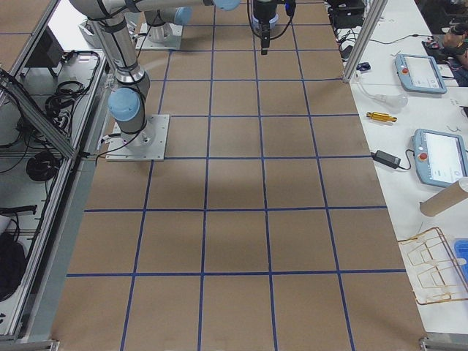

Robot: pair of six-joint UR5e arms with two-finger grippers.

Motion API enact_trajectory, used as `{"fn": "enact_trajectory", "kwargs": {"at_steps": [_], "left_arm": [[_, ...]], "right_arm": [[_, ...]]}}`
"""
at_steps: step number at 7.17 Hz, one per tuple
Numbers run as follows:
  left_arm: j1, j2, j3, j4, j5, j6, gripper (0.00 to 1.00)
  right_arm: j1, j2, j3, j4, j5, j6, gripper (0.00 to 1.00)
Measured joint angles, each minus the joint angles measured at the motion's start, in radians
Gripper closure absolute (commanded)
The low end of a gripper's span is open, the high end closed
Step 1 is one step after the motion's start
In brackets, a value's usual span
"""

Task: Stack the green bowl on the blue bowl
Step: 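Grasp the rim of the mint green bowl with the left gripper, then carry the green bowl with the left gripper over the light blue bowl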

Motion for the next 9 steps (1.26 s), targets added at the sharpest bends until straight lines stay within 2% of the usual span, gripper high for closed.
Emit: {"fn": "enact_trajectory", "kwargs": {"at_steps": [6, 9], "left_arm": [[0.0, 0.002, -0.004, 0.038, 0.001, 0.005, 1.0], [-0.01, 0.051, 0.007, 0.032, -0.01, -0.039, 1.0]], "right_arm": [[0.0, 0.0, 0.0, 0.0, 0.0, 0.0, 0.0], [0.0, 0.0, 0.0, 0.0, 0.001, 0.0, 0.0]]}}
